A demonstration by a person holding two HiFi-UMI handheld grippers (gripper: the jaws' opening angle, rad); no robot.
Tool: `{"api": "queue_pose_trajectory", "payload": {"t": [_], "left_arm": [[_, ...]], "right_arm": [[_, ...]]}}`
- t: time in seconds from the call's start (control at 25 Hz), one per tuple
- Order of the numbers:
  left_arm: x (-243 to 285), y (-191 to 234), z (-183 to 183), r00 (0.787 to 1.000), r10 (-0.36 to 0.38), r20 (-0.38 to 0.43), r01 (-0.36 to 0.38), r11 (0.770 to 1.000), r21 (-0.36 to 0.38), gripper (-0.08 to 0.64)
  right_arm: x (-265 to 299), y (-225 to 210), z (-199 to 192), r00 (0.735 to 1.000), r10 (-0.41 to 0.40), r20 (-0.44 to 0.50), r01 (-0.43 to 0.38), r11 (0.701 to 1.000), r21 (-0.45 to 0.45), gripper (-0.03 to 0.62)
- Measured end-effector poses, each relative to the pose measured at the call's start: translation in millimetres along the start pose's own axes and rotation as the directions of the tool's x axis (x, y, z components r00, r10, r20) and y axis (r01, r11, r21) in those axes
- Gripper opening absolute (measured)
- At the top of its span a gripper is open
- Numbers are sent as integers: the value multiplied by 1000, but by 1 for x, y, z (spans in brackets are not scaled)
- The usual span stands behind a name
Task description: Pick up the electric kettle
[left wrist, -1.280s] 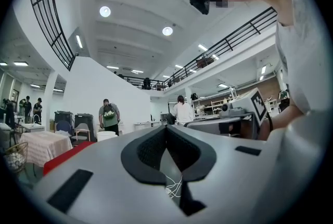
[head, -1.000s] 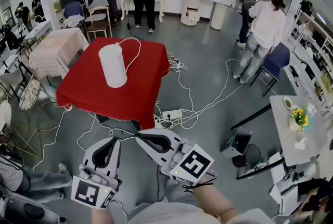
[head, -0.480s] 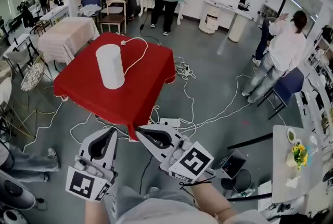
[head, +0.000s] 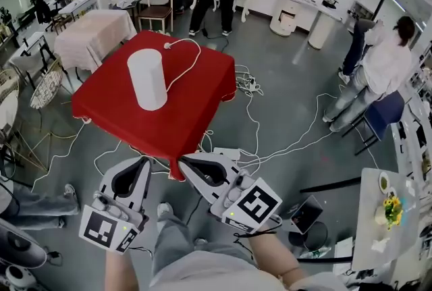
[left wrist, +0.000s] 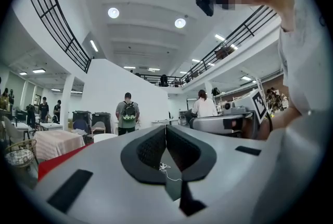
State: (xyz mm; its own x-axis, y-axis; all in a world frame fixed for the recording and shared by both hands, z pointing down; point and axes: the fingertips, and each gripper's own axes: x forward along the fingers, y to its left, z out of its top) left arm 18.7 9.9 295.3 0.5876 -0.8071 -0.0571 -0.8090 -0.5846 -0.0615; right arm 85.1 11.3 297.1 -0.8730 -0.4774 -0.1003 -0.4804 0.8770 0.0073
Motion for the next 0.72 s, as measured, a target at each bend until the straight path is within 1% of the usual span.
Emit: {"api": "queue_pose_trajectory", "payload": {"t": [0.12,0.32,0.52,0.72], "left_arm": [[13,16,-8,999,-26,-19,26,1000,-7,11],[36,49,-17,997,-71,-40,71,997,7,11],[54,93,-28,992,-120,-43,119,993,-19,11],[76,137,-46,982,-180,-54,178,983,-44,12]], "right_arm": [[15,-11,-6,1000,-8,-15,8,1000,-2,8],[52,-35,-8,999,-43,-22,43,999,-4,8],[97,-54,-10,996,-85,-23,84,996,-6,8],[137,-76,-16,991,-132,-33,132,991,-11,8]]}}
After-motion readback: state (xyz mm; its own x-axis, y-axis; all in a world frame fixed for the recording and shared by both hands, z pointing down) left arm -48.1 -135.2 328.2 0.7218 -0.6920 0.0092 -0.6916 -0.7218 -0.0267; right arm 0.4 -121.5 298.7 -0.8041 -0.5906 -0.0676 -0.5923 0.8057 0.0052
